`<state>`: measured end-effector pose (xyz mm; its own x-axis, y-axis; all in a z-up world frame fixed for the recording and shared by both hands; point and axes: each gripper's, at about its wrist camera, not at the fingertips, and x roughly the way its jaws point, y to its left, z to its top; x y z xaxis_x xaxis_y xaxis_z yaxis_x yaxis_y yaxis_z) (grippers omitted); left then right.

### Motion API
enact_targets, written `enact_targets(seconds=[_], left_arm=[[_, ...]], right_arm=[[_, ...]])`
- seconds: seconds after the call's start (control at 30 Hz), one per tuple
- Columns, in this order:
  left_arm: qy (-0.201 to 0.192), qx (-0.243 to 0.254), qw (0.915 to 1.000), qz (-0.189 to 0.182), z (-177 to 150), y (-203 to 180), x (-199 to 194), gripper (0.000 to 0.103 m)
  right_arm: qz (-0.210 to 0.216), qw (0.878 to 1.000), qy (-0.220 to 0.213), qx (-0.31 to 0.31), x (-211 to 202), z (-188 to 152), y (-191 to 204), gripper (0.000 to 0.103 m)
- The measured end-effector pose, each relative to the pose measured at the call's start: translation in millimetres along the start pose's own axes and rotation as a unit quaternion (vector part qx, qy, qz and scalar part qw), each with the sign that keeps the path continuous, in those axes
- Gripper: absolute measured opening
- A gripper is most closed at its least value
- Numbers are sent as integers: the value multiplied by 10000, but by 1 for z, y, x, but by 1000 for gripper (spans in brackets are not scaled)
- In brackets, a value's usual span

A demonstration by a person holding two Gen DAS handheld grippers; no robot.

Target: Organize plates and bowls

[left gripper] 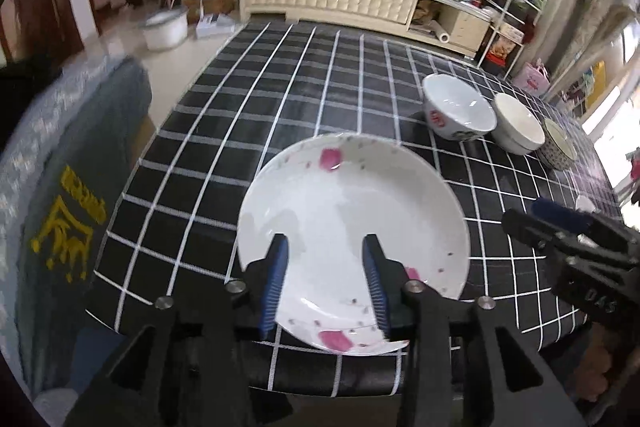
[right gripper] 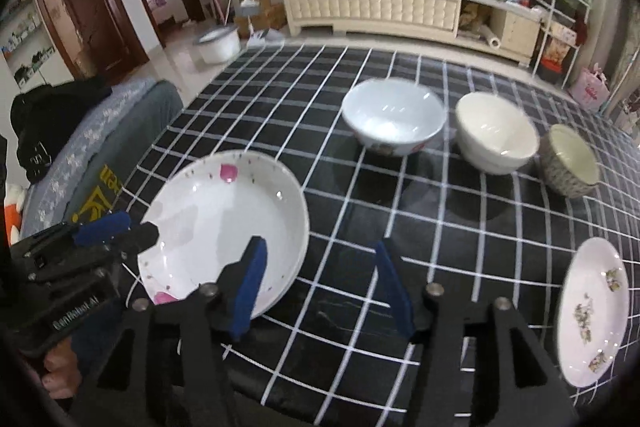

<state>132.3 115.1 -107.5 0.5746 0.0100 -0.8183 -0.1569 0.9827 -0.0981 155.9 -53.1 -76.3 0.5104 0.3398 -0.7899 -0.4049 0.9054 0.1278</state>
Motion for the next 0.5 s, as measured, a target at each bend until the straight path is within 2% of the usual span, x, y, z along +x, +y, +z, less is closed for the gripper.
enact_targets(seconds=[0.1, 0.2, 0.4, 0.5], left_arm=[[-197, 234, 9995, 10, 2, -19, -14, 41], [-306, 432, 9986, -88, 3, -35, -24, 52], [-401, 581, 9972, -260, 5, -67, -35, 52], [-439, 627, 9963, -388, 7, -83, -41, 52]], right_arm=[[-90, 9996, -249, 24, -18, 0, -8, 75], [-294, 9992, -277, 45, -30, -2, -15, 76], [-489, 9969, -520, 330, -55, -7, -40, 76], [-404, 9961, -643, 448, -68, -12, -57, 76]])
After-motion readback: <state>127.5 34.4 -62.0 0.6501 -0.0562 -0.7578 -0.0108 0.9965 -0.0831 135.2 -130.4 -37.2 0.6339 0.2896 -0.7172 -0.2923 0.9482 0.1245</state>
